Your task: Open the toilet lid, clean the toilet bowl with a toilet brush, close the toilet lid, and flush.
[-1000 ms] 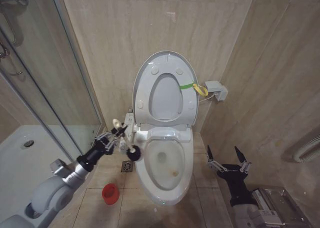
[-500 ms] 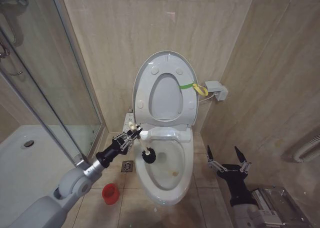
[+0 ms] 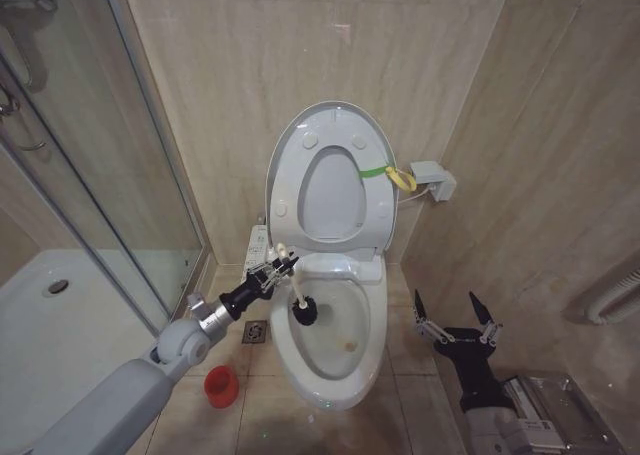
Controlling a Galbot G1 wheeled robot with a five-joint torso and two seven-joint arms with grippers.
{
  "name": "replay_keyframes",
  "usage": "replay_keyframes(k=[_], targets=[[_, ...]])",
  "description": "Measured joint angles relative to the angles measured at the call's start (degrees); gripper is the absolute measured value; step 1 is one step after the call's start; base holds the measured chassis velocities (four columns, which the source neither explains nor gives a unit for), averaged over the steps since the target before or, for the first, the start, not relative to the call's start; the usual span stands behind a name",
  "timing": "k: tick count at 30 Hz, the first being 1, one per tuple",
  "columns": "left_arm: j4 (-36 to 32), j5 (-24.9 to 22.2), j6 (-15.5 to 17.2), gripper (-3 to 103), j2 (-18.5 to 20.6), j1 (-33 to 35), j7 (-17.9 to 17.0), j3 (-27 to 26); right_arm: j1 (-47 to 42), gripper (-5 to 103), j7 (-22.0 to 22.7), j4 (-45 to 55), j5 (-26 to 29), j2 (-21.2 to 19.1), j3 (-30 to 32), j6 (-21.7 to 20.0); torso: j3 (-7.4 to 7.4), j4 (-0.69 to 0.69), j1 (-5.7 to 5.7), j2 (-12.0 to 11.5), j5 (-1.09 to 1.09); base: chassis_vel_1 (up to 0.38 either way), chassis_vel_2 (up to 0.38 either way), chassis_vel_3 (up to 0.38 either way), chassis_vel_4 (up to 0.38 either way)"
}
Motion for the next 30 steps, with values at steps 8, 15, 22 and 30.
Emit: replay_keyframes(k=[8, 15, 22, 30], targets=[[9.84, -0.4, -1.45, 18, -3.55, -7.63, -0.02, 9.76, 0.0, 100, 0.0, 0.0, 0.0, 0.0, 0.0, 0.0, 0.0, 0.0, 0.0, 0.0, 0.0, 0.0, 0.0, 0.0, 0.0], [18.59, -0.78, -2.71, 18, -7.53, -14.89, 0.76, 19.37, 0.0, 100, 0.0, 0.0, 0.0, 0.0, 0.0, 0.0, 0.0, 0.0, 0.0, 0.01, 0.01, 0.0, 0.0, 0.0, 0.0], [23.89, -0.83, -2.8, 18, -11.34, -19.56, 1.76, 24.96, 0.0, 100, 0.0, 0.0, 0.0, 0.0, 0.0, 0.0, 0.0, -0.01, 0.0, 0.01, 0.01, 0.0, 0.0, 0.0, 0.0], [28.11, 1.3, -4.06, 18, -15.16, -18.99, 2.22, 25.57, 0.0, 100, 0.0, 0.0, 0.0, 0.0, 0.0, 0.0, 0.0, 0.02, 0.0, 0.0, 0.01, 0.0, 0.0, 0.0, 0.0]])
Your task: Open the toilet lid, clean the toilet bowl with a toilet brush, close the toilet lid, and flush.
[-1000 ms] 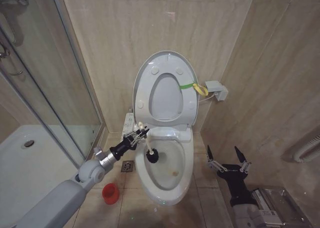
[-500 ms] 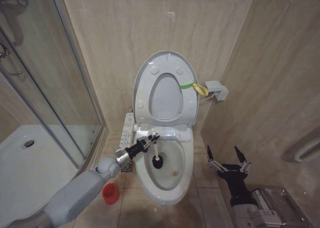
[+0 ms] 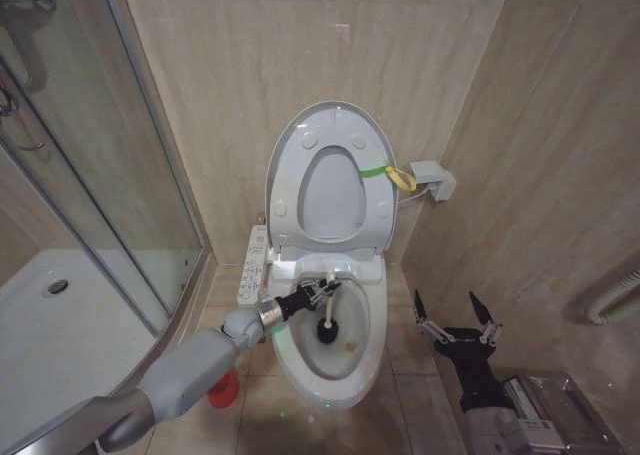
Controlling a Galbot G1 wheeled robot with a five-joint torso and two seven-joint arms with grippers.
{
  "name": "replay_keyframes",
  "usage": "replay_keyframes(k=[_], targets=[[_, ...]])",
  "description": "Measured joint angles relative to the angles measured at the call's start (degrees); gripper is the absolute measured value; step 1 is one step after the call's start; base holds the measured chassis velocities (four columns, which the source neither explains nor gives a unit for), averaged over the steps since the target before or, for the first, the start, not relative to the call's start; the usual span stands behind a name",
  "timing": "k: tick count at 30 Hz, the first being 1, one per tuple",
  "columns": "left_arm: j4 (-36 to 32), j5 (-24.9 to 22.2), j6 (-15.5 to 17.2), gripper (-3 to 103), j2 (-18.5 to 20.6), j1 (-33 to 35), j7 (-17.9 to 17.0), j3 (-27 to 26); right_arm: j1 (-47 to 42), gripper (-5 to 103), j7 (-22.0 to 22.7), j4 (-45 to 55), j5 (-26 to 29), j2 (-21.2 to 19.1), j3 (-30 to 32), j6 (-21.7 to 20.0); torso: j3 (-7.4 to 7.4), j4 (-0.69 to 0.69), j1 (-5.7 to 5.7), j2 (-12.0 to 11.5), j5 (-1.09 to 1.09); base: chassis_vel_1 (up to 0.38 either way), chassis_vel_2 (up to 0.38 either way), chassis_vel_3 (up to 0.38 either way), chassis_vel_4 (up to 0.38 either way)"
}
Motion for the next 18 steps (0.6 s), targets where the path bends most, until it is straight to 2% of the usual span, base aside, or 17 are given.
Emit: replay_keyframes(k=[7, 13, 15, 18], targets=[[-1.94, 2.4, -1.08, 18, -2.24, 0.27, 0.02, -1.79, 0.0, 100, 0.0, 0.0, 0.0, 0.0, 0.0, 0.0, 0.0, -0.04, 0.0, 0.0, 0.0, 0.0, 0.0, 0.0, 0.0], [-4.48, 2.22, -1.1, 18, -4.57, 1.11, 0.07, -2.22, 0.0, 100, 0.0, 0.0, 0.0, 0.0, 0.0, 0.0, -0.01, -0.03, 0.0, 0.0, 0.01, 0.0, 0.0, 0.0, 0.0], [-4.28, 1.85, -1.08, 18, -5.16, 1.5, 0.58, -2.21, 0.0, 100, 0.0, 0.0, 0.0, 0.0, 0.0, 0.0, -0.01, -0.03, 0.0, 0.0, 0.0, 0.0, 0.0, 0.0, 0.0], [-0.4, 1.42, -1.48, 18, -7.3, 2.83, 2.54, -2.6, 0.0, 100, 0.0, 0.0, 0.0, 0.0, 0.0, 0.0, -0.01, -0.02, 0.0, 0.0, 0.0, 0.0, 0.0, 0.0, 0.0]])
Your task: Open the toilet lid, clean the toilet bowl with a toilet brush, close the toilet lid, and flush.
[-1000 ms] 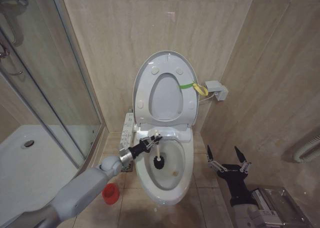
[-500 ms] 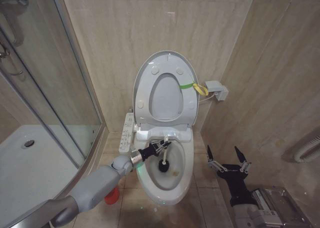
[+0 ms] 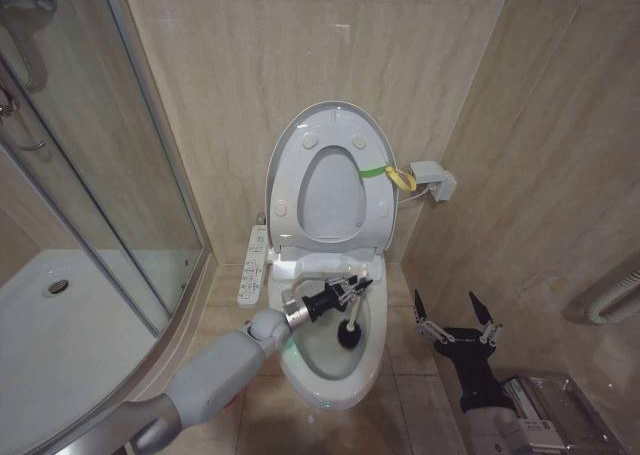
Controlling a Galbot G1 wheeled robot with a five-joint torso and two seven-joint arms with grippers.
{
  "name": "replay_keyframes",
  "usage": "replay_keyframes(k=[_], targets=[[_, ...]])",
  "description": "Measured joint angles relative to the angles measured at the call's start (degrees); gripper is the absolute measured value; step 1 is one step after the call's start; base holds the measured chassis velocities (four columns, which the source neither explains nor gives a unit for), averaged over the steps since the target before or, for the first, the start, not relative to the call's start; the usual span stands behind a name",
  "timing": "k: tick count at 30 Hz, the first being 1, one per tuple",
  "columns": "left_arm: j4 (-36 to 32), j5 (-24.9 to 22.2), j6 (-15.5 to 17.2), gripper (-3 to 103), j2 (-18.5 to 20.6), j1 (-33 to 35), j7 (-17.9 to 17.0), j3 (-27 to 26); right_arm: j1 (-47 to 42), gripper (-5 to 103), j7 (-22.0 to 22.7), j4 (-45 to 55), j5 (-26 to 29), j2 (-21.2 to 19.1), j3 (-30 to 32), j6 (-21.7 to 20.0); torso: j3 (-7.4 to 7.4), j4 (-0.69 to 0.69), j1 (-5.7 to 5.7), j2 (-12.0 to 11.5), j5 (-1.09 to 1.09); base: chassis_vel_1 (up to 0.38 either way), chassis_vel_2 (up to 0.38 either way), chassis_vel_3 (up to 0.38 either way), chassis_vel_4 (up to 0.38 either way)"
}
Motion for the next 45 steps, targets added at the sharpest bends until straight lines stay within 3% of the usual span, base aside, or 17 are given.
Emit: replay_keyframes(k=[9, 14, 18, 21, 28, 30, 32, 36, 37, 40, 45], targets=[[9.25, 1.39, -2.26, 20, -3.24, 1.61, 3.4, -2.32, 0.0, 100, 0.0, 0.0, 0.0, 0.0, 0.0, 0.0, -0.01, -0.03, 0.0, 0.01, -0.03, 0.0, 0.0, 0.0, 0.0], [4.13, 0.48, -1.76, 20, -2.32, 1.79, 2.63, -3.35, 0.0, 100, 0.0, 0.0, 0.0, 0.0, 0.0, 0.0, 0.01, 0.03, 0.0, 0.0, 0.01, 0.0, 0.0, 0.0, 0.0], [-0.86, -0.33, -1.24, 18, -2.81, 2.3, 2.11, -4.71, 0.0, 100, 0.0, 0.0, 0.0, 0.0, 0.0, 0.0, 0.01, -0.02, 0.0, 0.0, 0.0, 0.0, 0.0, 0.0, 0.0], [-0.83, -0.24, -1.56, 18, -3.81, 2.76, 2.86, -5.27, 0.0, 100, 0.0, 0.0, 0.0, 0.0, 0.0, 0.0, 0.01, -0.02, 0.0, 0.0, 0.0, 0.0, 0.0, 0.0, 0.0], [9.13, 3.03, -4.77, 18, -6.14, 4.48, 7.06, -6.67, 0.0, 100, 0.01, 0.0, 0.0, 0.0, 0.0, 0.0, -0.01, -0.02, -0.01, 0.01, -0.05, 0.0, 0.0, 0.0, 0.0], [10.9, 3.61, -5.52, 18, -6.28, 4.58, 7.8, -7.4, 0.0, 100, 0.01, 0.01, 0.0, 0.01, 0.01, 0.01, -0.03, -0.07, -0.02, 0.02, -0.04, 0.0, 0.0, 0.0, 0.0], [11.02, 3.77, -5.64, 18, -6.22, 4.61, 7.8, -7.73, 0.0, 100, 0.0, 0.0, 0.0, 0.0, 0.0, 0.0, -0.03, -0.02, -0.02, 0.03, -0.02, 0.0, 0.0, 0.0, 0.0], [9.18, 4.89, -5.73, 18, -5.18, 4.43, 6.64, -7.99, 0.0, 100, 0.0, 0.0, 0.0, 0.0, 0.0, 0.0, 0.01, -0.02, 0.0, 0.0, -0.05, 0.0, 0.0, 0.0, 0.0], [6.48, 5.16, -5.33, 18, -3.89, 4.53, 5.72, -7.89, 0.0, 100, 0.0, 0.0, 0.0, 0.0, 0.0, 0.0, 0.02, 0.03, 0.01, -0.01, 0.01, 0.0, 0.0, 0.0, 0.0], [0.3, 5.42, -4.14, 18, -1.79, 6.07, 4.23, -7.85, 0.0, 100, 0.0, 0.0, 0.0, 0.0, 0.0, 0.0, 0.02, 0.02, 0.01, -0.01, 0.0, 0.0, 0.0, 0.0, 0.0], [-4.14, 5.66, -3.3, 18, -0.02, 8.29, 3.05, -8.36, 0.0, 100, 0.0, 0.0, 0.0, 0.0, 0.0, 0.0, 0.02, 0.0, 0.01, -0.01, -0.01, 0.0, 0.0, 0.0, 0.0]])
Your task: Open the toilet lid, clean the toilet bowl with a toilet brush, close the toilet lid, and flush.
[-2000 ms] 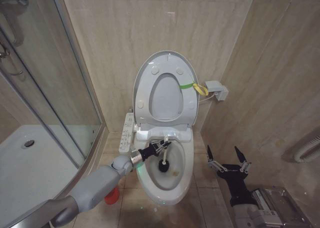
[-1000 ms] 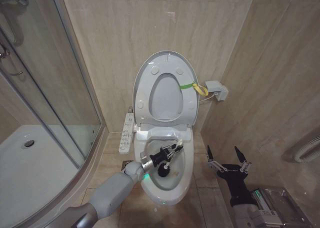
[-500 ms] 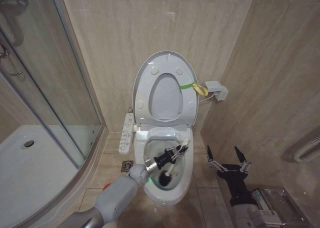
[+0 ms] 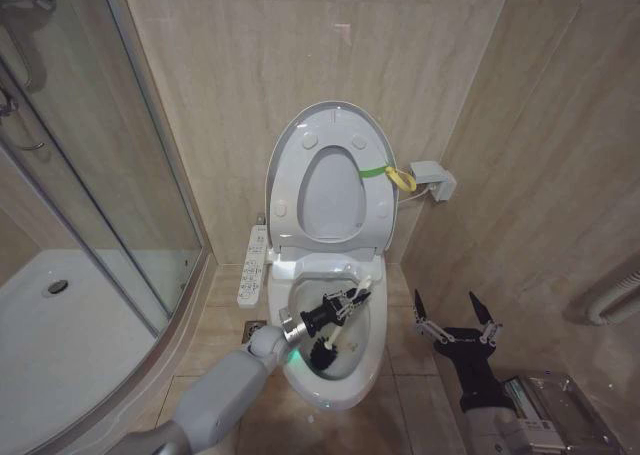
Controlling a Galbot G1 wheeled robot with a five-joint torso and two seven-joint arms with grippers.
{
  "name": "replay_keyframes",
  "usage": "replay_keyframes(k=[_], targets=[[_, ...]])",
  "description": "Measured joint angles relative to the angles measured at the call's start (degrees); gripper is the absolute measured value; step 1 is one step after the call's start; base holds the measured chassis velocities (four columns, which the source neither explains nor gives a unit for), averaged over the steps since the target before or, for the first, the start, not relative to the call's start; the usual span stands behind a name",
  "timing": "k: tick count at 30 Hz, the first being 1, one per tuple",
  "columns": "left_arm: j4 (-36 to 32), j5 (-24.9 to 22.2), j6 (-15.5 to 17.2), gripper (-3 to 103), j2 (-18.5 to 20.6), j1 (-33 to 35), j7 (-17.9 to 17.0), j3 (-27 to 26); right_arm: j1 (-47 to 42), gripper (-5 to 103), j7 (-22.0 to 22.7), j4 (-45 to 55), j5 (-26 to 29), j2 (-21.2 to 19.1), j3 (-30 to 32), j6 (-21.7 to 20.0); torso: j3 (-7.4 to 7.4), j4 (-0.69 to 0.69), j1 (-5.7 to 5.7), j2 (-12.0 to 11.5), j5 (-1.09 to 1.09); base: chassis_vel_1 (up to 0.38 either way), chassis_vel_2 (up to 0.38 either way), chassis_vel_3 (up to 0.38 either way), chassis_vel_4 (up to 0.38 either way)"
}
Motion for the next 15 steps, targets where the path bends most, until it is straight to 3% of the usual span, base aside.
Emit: replay_keyframes(k=[15], targets=[[-10.83, 2.31, 0.67, 18, 8.21, 11.85, -0.76, -7.23, 0.0, 100, 0.0, 0.0, 0.0, 0.0, 0.0, 0.0, -0.02, -0.01, -0.02, 0.02, -0.02, 0.0, 0.0, 0.0, 0.0]])
